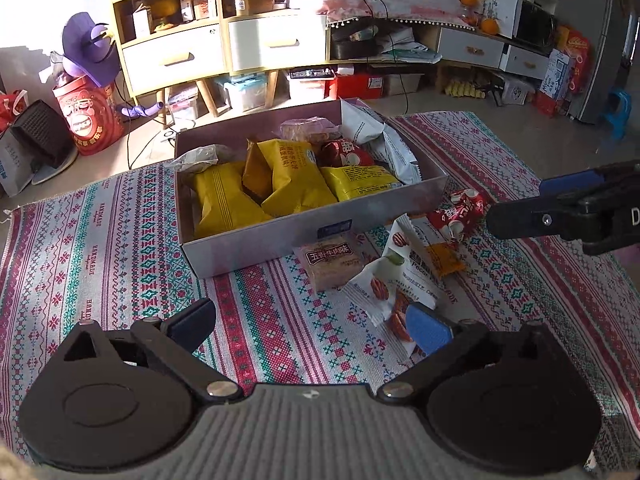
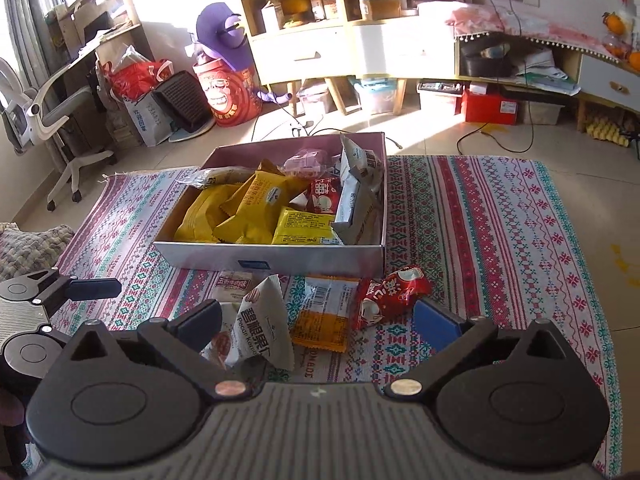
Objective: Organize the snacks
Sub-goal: 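Grasp white pecan nut bag with left tool while right tool moves toward red wrapper, then grasp red wrapper with right tool while left tool holds the pecan bag, then carry pecan bag and red wrapper into the pink box and open both tools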
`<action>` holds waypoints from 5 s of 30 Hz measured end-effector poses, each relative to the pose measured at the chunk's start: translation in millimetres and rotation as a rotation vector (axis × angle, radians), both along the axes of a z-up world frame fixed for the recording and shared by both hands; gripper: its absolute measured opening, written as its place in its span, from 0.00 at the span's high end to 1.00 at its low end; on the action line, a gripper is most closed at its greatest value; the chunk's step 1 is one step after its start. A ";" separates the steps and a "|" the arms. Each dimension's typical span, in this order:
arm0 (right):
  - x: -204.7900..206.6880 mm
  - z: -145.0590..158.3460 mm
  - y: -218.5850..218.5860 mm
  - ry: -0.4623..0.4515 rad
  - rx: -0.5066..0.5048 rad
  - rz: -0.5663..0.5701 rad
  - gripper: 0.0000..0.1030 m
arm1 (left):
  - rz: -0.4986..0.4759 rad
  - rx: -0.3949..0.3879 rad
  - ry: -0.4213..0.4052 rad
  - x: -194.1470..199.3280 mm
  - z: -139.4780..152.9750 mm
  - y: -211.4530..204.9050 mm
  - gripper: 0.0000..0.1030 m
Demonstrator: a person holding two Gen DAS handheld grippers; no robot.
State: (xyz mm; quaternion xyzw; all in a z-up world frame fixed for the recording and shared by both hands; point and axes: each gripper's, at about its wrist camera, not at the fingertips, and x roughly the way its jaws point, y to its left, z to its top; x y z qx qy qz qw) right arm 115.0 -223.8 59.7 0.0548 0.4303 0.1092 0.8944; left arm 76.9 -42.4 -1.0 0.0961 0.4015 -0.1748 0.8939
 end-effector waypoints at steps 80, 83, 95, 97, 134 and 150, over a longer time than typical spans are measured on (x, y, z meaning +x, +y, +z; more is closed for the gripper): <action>27.8 -48.6 -3.3 0.191 -0.108 -0.054 0.66 | -0.065 -0.048 0.148 -11.3 -26.2 -26.4 0.41; 23.9 -46.5 -2.3 0.211 -0.096 -0.046 0.66 | -0.053 -0.059 0.159 -12.3 -25.3 -22.8 0.41; 11.5 -34.8 3.0 0.250 -0.017 -0.010 0.77 | -0.009 -0.127 0.198 -11.7 -15.2 -7.2 0.41; 10.5 -32.2 0.9 0.252 0.012 -0.015 0.77 | -0.001 -0.139 0.200 -11.5 -13.2 -4.6 0.41; 19.3 -20.5 -6.8 0.227 0.103 -0.093 0.77 | 0.073 -0.176 0.177 -2.6 2.6 10.3 0.41; 77.0 -6.0 -11.0 0.077 0.301 -0.126 0.76 | 0.135 -0.141 0.053 69.8 31.5 5.3 0.41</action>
